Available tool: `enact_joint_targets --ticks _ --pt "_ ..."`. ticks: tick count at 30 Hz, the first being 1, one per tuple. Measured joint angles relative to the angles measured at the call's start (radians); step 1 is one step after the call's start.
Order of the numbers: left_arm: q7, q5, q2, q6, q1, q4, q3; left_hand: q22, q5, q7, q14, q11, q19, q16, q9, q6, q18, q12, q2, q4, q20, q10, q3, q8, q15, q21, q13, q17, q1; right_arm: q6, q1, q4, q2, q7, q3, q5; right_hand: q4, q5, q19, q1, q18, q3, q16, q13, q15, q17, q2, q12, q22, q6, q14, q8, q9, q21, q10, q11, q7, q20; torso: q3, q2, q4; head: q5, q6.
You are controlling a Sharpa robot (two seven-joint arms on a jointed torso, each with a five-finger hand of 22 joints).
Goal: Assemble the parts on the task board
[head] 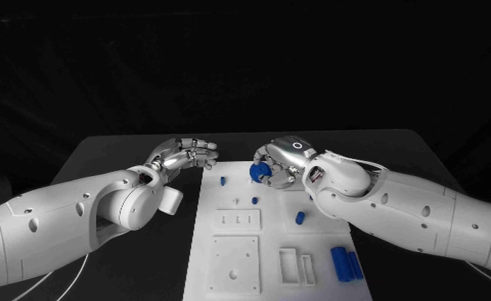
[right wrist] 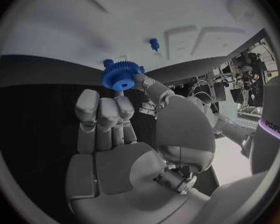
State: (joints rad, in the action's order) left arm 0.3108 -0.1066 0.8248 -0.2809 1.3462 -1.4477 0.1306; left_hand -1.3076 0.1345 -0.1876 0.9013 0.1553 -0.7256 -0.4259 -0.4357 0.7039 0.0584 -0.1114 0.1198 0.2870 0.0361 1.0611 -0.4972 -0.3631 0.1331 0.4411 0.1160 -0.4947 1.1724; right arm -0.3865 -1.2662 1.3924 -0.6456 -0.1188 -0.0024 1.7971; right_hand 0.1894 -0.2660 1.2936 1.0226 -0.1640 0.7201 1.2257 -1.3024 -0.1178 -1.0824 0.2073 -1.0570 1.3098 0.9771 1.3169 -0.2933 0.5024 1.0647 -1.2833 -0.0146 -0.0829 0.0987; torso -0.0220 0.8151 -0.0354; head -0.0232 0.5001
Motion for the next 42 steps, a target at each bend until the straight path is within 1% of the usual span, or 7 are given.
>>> enact_joint_targets --ticks 6,11,15,24,25,34,42 --pt "0.000 0.000 -0.002 0.000 0.000 0.001 0.000 0.000 0.000 0.000 0.000 0.000 0.000 0.000 0.000 0.000 -0.003 0.000 0.000 0.000 0.000 0.000 0.000 0.000 0.000 0.000 0.000 0.000 0.000 -0.001 0.000 -0.018 0.047 0.000 -0.003 0.007 -0.003 0.000 0.000 -0.001 0.000 0.003 0.000 0.001 0.000 0.000 0.001 0.000 0.000 0.004 0.000 0.000 0.000 0.000 0.000 0.000 0.001 0.000 0.0000 0.001 -0.0013 0.003 0.002" --pt "-0.001 0.000 -0.006 0.000 0.000 0.001 0.000 0.000 0.000 0.000 0.000 0.000 0.000 0.000 0.000 0.000 0.009 0.000 0.000 0.000 0.000 0.000 0.000 0.000 0.000 0.000 0.000 0.000 0.000 -0.001 0.000 -0.040 0.062 0.000 -0.012 0.008 -0.003 0.004 0.000 -0.001 0.000 0.003 0.000 0.003 0.000 0.000 0.001 0.005 0.000 0.009 0.000 0.000 0.000 0.000 0.000 0.000 0.002 0.000 0.0006 0.001 -0.0024 0.005 0.002" --pt "-0.001 0.000 -0.005 0.000 0.000 0.002 0.000 0.000 0.000 0.000 0.000 0.000 0.000 0.000 0.000 0.000 0.010 0.000 0.000 0.000 0.000 0.000 0.000 0.000 0.000 0.000 0.000 0.000 0.000 -0.001 0.000 -0.058 0.078 0.001 -0.024 0.008 -0.003 0.004 0.000 -0.004 0.000 0.008 0.000 0.004 0.000 0.000 0.004 0.005 0.000 0.013 0.000 0.000 0.000 0.000 0.000 0.000 0.002 0.000 0.0006 0.001 -0.0029 0.009 0.005" --pt "-0.001 0.000 -0.006 0.000 0.000 0.002 0.000 0.000 0.000 0.000 0.000 0.000 0.000 0.000 0.000 0.000 0.010 0.000 0.000 0.000 0.000 0.000 0.000 0.000 0.000 0.000 0.000 -0.001 0.000 0.001 0.002 -0.099 0.101 0.008 -0.043 0.007 -0.003 0.007 0.002 -0.004 0.000 0.008 -0.004 0.006 0.000 0.000 0.004 0.009 0.000 0.017 0.000 0.000 0.001 0.000 0.000 0.000 0.001 -0.002 -0.0005 0.003 -0.0026 0.015 0.012" --pt "-0.001 0.000 -0.006 0.000 0.000 0.003 0.000 0.000 0.000 0.000 0.000 0.000 0.000 0.000 0.000 0.000 0.009 0.000 0.000 0.000 0.000 0.000 0.000 0.000 0.000 0.000 0.000 -0.001 0.000 0.001 0.003 -0.107 0.104 0.009 -0.045 0.006 -0.003 0.007 0.002 -0.004 0.000 0.008 -0.004 0.007 0.000 0.000 0.004 0.009 0.000 0.017 0.000 0.000 0.009 0.000 0.000 0.000 0.001 -0.002 -0.0004 0.003 -0.0028 0.015 0.013" --pt "-0.002 0.000 -0.008 0.001 0.000 0.003 0.000 0.000 0.000 0.000 0.000 0.000 0.000 0.000 0.000 0.000 0.009 0.000 0.000 0.000 0.000 0.000 0.000 0.000 0.000 0.000 0.000 -0.001 0.000 -0.001 0.000 -0.143 0.125 0.022 -0.047 0.001 -0.004 0.007 0.001 -0.004 0.000 0.010 -0.004 0.012 0.000 0.000 0.004 0.023 0.000 0.018 0.000 0.000 0.014 0.000 0.000 0.000 0.000 -0.002 0.0006 0.004 -0.0040 0.015 0.015" --pt "-0.003 0.000 -0.009 0.001 0.000 0.003 0.000 0.000 0.000 0.000 0.000 0.000 0.000 0.004 0.000 0.000 0.004 0.004 0.000 0.000 0.000 0.000 0.000 0.000 0.000 0.000 0.000 -0.001 0.000 -0.004 -0.001 -0.161 0.140 0.034 -0.056 -0.020 -0.007 0.014 0.001 -0.004 0.000 0.012 -0.011 0.023 0.001 0.000 0.003 0.047 0.000 -0.004 0.000 0.018 0.006 0.000 0.019 0.011 -0.022 -0.002 0.0012 0.004 -0.0035 0.016 0.014"
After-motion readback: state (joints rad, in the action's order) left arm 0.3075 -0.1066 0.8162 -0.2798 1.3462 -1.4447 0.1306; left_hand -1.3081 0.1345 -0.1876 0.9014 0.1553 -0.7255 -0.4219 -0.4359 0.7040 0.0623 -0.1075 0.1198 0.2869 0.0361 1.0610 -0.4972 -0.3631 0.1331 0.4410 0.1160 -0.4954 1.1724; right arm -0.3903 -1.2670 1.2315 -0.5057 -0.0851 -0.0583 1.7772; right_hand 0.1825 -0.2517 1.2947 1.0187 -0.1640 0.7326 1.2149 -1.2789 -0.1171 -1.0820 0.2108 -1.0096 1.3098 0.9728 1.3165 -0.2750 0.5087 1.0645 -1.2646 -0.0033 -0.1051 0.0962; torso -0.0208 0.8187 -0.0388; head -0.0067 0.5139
